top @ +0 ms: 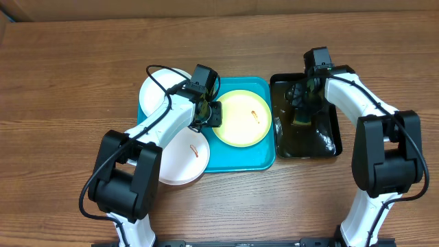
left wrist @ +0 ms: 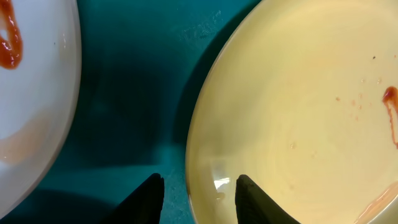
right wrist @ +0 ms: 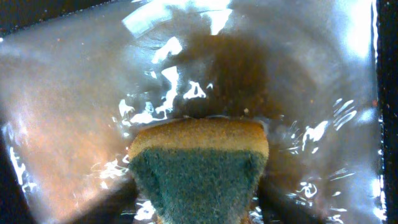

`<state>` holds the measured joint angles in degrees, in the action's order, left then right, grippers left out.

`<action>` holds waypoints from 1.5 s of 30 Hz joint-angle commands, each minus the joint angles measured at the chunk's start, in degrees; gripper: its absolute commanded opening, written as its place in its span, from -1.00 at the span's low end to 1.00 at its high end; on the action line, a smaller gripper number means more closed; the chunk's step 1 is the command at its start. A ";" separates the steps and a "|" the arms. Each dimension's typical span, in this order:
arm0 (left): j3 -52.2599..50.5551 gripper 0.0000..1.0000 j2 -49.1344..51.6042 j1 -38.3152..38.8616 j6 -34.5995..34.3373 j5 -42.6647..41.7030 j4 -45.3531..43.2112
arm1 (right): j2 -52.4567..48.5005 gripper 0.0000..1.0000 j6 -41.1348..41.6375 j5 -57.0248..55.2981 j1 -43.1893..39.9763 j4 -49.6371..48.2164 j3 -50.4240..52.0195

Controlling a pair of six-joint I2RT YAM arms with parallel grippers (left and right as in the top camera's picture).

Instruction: Clean dirty plates on tray and stack at the side

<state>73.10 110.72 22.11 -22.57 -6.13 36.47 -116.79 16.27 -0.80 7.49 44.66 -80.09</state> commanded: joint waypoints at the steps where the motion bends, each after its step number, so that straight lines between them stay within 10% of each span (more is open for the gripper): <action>1: 0.07 -0.21 0.83 0.02 -0.15 0.83 0.09 | 0.02 0.34 0.46 0.46 -0.22 0.02 0.33; 5: 0.07 -0.22 1.46 0.33 -0.15 0.83 0.04 | 0.02 -0.01 0.02 0.46 -0.22 -0.24 0.33; 14: 0.07 -0.51 1.66 0.79 -0.17 0.83 -0.59 | 0.02 0.31 0.07 1.36 -0.15 2.86 0.33; 33: -0.04 -0.47 2.16 2.36 -0.44 3.76 -0.68 | 0.00 0.07 0.09 2.64 -0.15 6.32 2.40; 36: -0.04 -0.52 2.16 2.34 -0.44 3.80 -0.68 | -0.02 -0.61 0.07 2.91 -0.15 6.05 3.34; 39: -0.09 -0.61 2.16 2.29 -0.44 3.82 -0.70 | 0.09 -0.78 0.04 3.91 -0.15 7.17 3.06; 45: -0.31 -0.37 2.16 2.32 -0.59 5.25 -0.33 | 0.09 -0.33 -1.40 3.93 -0.15 11.06 0.17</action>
<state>73.10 111.70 24.03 -22.55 -2.07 36.07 -116.46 16.38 2.63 7.49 55.20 -78.85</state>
